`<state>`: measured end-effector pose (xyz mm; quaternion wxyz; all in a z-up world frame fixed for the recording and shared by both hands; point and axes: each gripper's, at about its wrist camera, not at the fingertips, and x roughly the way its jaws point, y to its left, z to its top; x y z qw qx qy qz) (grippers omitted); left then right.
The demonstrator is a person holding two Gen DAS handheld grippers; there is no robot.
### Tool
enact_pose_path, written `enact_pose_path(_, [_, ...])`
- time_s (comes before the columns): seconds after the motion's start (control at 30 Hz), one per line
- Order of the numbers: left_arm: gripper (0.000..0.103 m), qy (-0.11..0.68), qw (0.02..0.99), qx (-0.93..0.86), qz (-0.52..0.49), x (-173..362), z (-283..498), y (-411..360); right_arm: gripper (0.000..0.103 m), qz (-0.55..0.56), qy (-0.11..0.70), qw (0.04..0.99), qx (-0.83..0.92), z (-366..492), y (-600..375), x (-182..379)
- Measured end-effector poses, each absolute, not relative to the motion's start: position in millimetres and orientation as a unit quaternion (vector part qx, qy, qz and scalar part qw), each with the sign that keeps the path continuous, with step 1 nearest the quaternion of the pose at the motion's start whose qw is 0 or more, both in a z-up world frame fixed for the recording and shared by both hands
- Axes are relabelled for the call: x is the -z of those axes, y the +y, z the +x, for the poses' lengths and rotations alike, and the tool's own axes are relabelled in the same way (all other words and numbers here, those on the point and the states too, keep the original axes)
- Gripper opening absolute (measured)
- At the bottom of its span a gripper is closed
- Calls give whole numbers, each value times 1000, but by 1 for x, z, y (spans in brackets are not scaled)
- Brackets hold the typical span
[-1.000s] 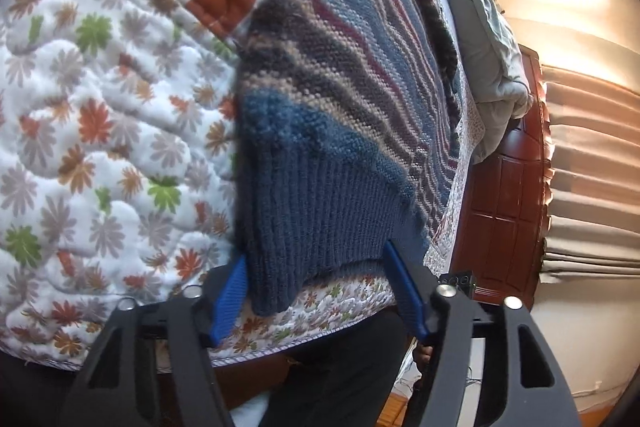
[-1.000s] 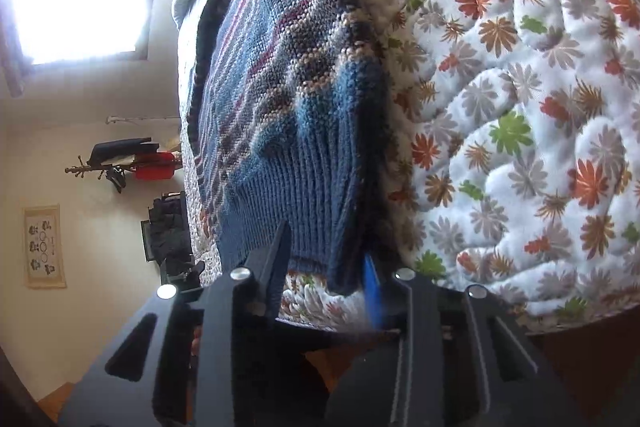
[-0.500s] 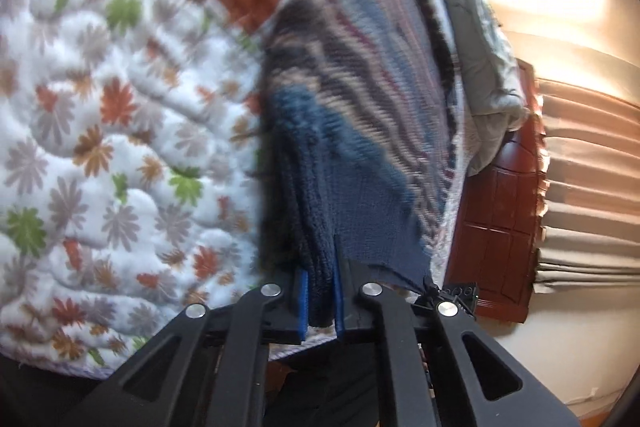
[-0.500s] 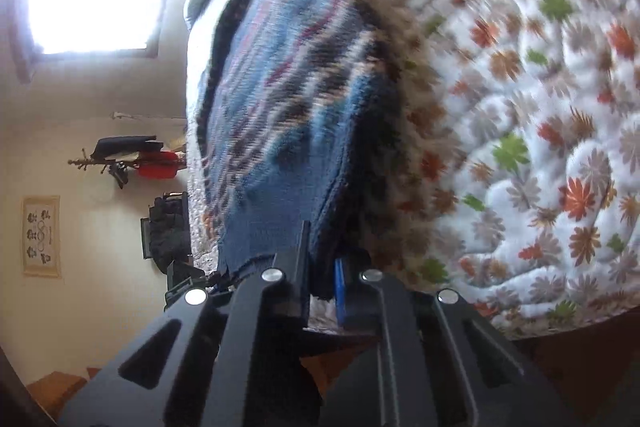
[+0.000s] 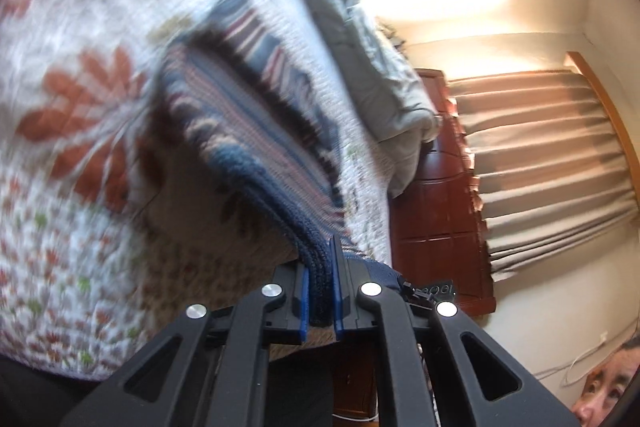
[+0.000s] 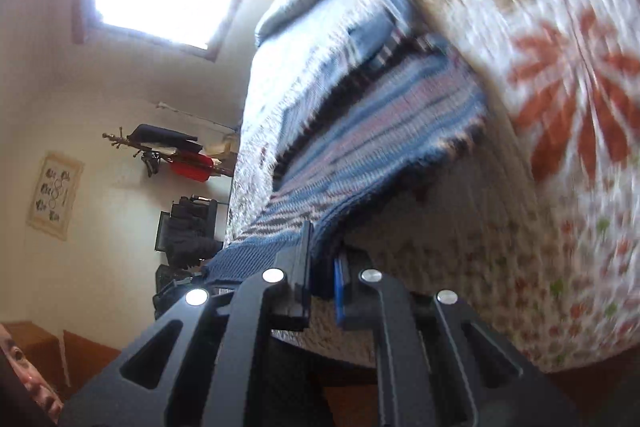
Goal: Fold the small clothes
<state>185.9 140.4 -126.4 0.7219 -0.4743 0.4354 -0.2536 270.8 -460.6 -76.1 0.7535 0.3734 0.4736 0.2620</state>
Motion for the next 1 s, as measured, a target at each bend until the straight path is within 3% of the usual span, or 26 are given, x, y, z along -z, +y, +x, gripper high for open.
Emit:
enact_pose_path(0.3, [8, 396, 757, 266, -447, 67, 267, 146, 7, 319, 434, 800, -264, 360, -448, 8])
enact_pose_path(0.5, [8, 390, 766, 259, -440, 55, 332, 146, 7, 304, 429, 813, -250, 417, -440, 4])
enact_pose_path(0.8, [8, 415, 766, 226, -435, 90, 441, 141, 7, 297, 468, 806, -205, 526, -430, 56])
enact_pose_path(1.0, [8, 460, 747, 179, -445, 157, 508, 136, 7, 282, 522, 788, -164, 588, -418, 126])
